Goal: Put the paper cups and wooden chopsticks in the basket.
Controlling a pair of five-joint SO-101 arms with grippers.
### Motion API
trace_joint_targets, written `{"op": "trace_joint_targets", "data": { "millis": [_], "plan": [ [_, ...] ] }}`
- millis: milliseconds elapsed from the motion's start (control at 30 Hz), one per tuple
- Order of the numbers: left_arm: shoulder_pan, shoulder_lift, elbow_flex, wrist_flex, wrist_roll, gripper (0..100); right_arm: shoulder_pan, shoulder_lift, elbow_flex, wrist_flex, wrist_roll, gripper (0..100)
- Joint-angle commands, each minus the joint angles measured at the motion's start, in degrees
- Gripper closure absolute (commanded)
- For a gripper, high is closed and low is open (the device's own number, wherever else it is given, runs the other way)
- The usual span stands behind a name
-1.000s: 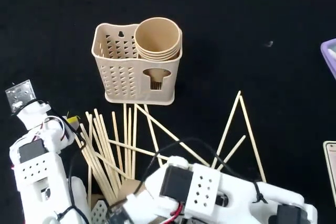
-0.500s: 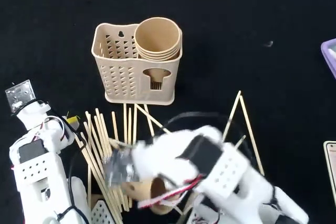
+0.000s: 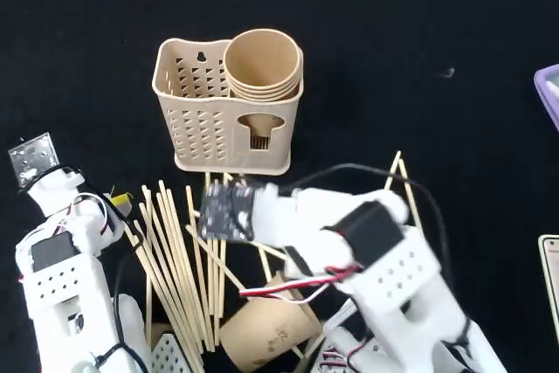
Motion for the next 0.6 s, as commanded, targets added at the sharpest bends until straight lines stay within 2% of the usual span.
{"op": "trace_joint_targets", "data": {
  "millis": [0, 233, 367, 467, 567],
  "plan": [
    [-0.48, -0.79, -1.89, -1.05, 0.44, 71, 1.14, 0.31, 8.92, -1.76, 11.78, 80.7],
    [-0.48, -0.79, -1.98, -1.05, 0.44, 71, 0.79, 0.31, 18.68, -9.23, 23.65, 79.1],
    [-0.48, -0.79, -2.15, -1.05, 0.35, 71, -1.14, 0.31, 20.97, -12.75, 23.56, 79.1],
    [-0.48, -0.79, -2.24, -1.05, 0.26, 71, -5.45, 0.31, 21.85, -12.66, 22.95, 79.1],
    [-0.48, -0.79, -2.33, -1.05, 0.26, 71, -10.81, 0.31, 21.41, -12.66, 19.25, 79.1]
  ]
}}
